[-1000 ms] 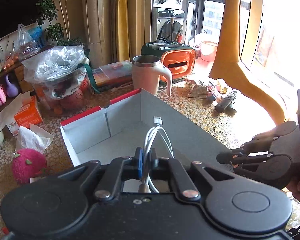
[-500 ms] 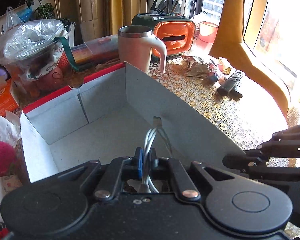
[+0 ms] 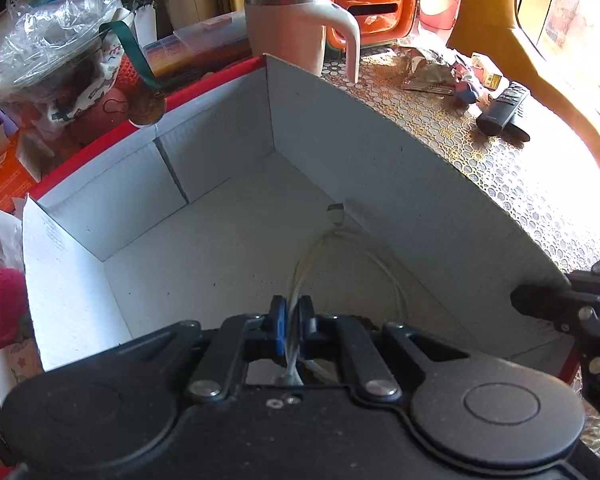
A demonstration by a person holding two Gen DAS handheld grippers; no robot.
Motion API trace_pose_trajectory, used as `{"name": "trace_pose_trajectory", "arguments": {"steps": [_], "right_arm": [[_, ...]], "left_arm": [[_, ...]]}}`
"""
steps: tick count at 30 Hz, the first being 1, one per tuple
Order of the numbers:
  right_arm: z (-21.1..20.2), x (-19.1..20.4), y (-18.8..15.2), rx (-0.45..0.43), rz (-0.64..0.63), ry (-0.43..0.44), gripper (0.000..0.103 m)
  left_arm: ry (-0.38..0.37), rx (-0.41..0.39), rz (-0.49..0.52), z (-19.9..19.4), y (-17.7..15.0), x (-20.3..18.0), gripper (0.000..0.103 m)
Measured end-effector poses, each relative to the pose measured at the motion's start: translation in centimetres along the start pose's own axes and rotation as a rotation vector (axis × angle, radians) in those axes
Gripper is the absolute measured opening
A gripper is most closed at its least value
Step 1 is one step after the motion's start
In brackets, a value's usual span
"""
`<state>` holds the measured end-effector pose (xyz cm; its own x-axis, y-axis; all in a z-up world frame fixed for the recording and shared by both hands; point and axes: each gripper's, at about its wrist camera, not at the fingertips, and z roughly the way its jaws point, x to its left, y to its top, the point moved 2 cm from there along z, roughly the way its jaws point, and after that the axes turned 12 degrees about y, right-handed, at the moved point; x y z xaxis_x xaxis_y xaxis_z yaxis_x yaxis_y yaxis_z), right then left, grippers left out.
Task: Organize objects
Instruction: 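Carry the white cable into the shoebox and release it with the left gripper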
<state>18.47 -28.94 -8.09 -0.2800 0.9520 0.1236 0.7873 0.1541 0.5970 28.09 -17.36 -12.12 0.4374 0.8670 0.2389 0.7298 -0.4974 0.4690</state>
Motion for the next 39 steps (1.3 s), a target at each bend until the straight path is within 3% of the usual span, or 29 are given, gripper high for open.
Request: {"name": "trace_pose_trajectory", "arguments": {"steps": [3, 8, 16, 39], "right_arm": [[0.0, 0.0, 0.0, 0.0, 0.0, 0.0, 0.004], [0.0, 0.0, 0.0, 0.0, 0.0, 0.0, 0.004], [0.0, 0.0, 0.0, 0.0, -0.001, 0.0, 0.004], [0.2, 0.3, -0.2, 0.008, -0.014, -0.023, 0.004]], "left_arm": [[0.007, 0.025, 0.014, 0.4, -0.1, -0.2, 0.006], [0.012, 0.031, 0.015, 0.3, -0.2, -0.1, 0.018], [0.022, 0.006, 0.0, -1.0, -0.5, 0.5, 0.018], [-0.055, -0.221, -0.143, -11.0, -3.2, 4.8, 0.024]]}}
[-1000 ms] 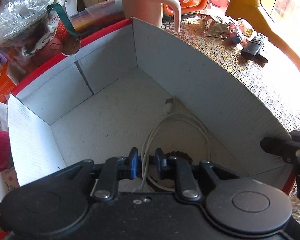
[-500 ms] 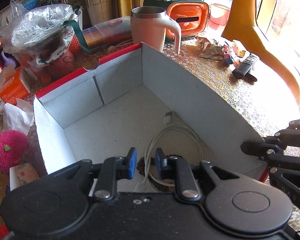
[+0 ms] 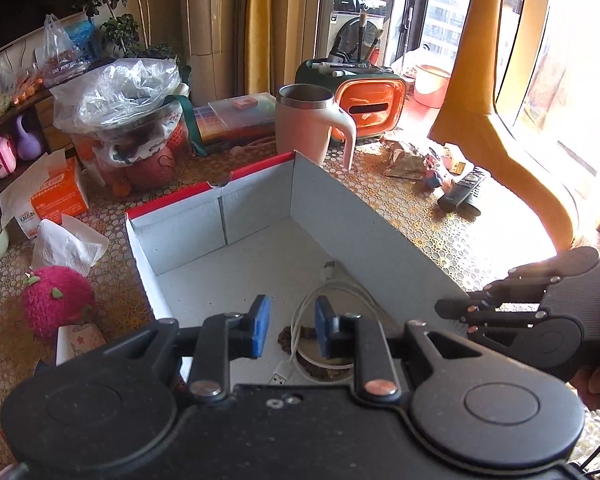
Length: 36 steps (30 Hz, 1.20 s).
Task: Organize objects
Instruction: 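Carry the white cable into the shoebox and release it with the left gripper, then return the left tool to the pile and grasp the plush doll keychain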
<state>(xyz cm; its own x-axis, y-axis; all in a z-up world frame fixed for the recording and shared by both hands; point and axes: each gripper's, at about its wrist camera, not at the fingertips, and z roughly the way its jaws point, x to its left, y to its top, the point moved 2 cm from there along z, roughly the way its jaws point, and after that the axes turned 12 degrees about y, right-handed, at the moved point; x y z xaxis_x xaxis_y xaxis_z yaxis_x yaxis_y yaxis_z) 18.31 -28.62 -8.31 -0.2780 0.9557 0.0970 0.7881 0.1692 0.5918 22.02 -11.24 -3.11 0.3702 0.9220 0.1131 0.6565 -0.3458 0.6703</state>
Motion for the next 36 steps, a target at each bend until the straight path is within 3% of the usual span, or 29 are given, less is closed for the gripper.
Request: {"name": "trace_pose_trajectory", "arguments": {"steps": [8, 17, 31, 36], "right_arm": [[0.0, 0.2, 0.0, 0.005, -0.01, -0.011, 0.004], [-0.1, 0.5, -0.1, 0.007, -0.022, -0.016, 0.004], [-0.2, 0.5, -0.2, 0.014, -0.027, -0.015, 0.004], [-0.3, 0.6, -0.2, 0.017, -0.028, -0.017, 0.004]], "left_arm": [[-0.001, -0.046, -0.026, -3.3, -1.4, 2.0, 0.027], [0.071, -0.082, -0.088, -6.5, -3.3, 5.9, 0.043], [0.197, -0.108, -0.185, -8.3, -7.6, 11.1, 0.096], [0.228, -0.095, -0.231, -7.7, -10.1, 12.1, 0.101]]}}
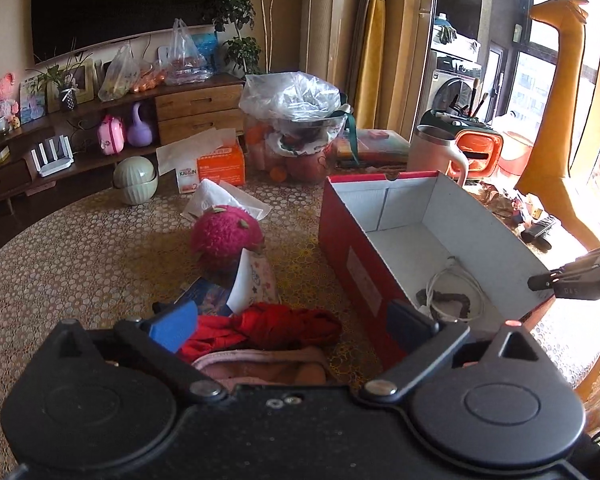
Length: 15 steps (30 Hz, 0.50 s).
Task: Organize objects
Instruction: 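Return the left tool to the pile and grasp the plush doll keychain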
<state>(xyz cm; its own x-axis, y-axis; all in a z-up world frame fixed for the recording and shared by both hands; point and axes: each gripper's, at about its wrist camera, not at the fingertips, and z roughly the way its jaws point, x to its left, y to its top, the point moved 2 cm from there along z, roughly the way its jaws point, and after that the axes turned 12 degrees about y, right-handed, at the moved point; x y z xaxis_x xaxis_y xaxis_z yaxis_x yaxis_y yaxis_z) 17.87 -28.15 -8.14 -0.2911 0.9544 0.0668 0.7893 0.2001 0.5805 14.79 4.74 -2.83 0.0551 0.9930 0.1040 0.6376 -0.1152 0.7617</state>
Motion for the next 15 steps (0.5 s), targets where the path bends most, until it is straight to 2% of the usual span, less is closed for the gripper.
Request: {"name": "trace_pose_trajectory", "arguments": {"steps": [6, 15], "right_arm": [[0.0, 0.0, 0.0, 0.001, 0.0, -0.001, 0.004], [0.0, 0.0, 0.0, 0.002, 0.0, -0.002, 0.004]], "left_arm": [[0.043, 0.077, -0.06, 1.7, -3.6, 1.5, 0.101], [0.091, 0.154, -0.056, 4.5, -7.6, 2.0, 0.101]]}}
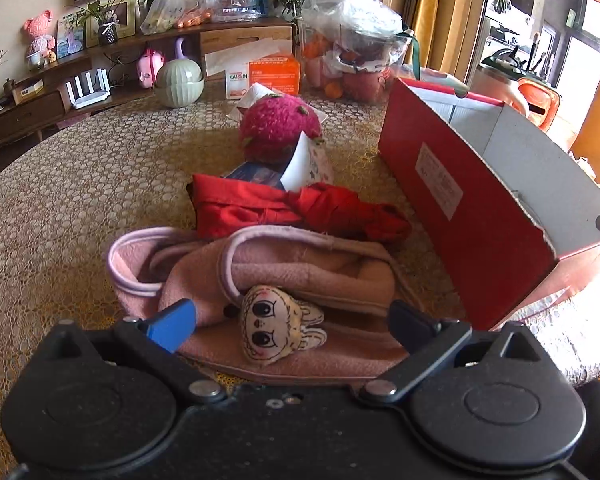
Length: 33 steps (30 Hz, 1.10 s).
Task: Organize objects
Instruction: 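Return the left tool to the pile and grasp the plush doll keychain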
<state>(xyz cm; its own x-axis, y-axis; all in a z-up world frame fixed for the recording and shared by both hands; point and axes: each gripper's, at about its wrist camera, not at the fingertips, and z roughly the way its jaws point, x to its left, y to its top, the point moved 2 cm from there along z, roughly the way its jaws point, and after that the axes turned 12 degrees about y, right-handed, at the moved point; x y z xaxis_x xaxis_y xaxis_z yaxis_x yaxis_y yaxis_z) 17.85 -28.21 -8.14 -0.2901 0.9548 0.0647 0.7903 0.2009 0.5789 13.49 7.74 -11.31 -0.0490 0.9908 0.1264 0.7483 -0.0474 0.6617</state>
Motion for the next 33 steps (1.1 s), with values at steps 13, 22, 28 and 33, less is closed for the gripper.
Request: {"name": "trace_pose_trajectory", "arguments": {"steps": [13, 22, 28, 33], "right_arm": [[0.0, 0.0, 0.0, 0.001, -0.001, 0.0, 0.004], [0.0, 0.0, 0.0, 0.001, -0.002, -0.001, 0.004], [0.0, 0.0, 0.0, 0.002, -0.002, -0.002, 0.005], [0.0, 0.0, 0.0, 0.001, -0.002, -0.002, 0.004]], "left_arm": [[0.035, 0.006, 0.052, 2.5, -1.9, -0.9, 0.091], [0.038, 0.012, 0.053, 3.1, -2.2, -1.0, 0.071], [0.035, 0.006, 0.051, 2.9, -2.1, -1.0, 0.055], [0.031, 0.006, 0.047, 2.6, -1.9, -0.9, 0.053]]}}
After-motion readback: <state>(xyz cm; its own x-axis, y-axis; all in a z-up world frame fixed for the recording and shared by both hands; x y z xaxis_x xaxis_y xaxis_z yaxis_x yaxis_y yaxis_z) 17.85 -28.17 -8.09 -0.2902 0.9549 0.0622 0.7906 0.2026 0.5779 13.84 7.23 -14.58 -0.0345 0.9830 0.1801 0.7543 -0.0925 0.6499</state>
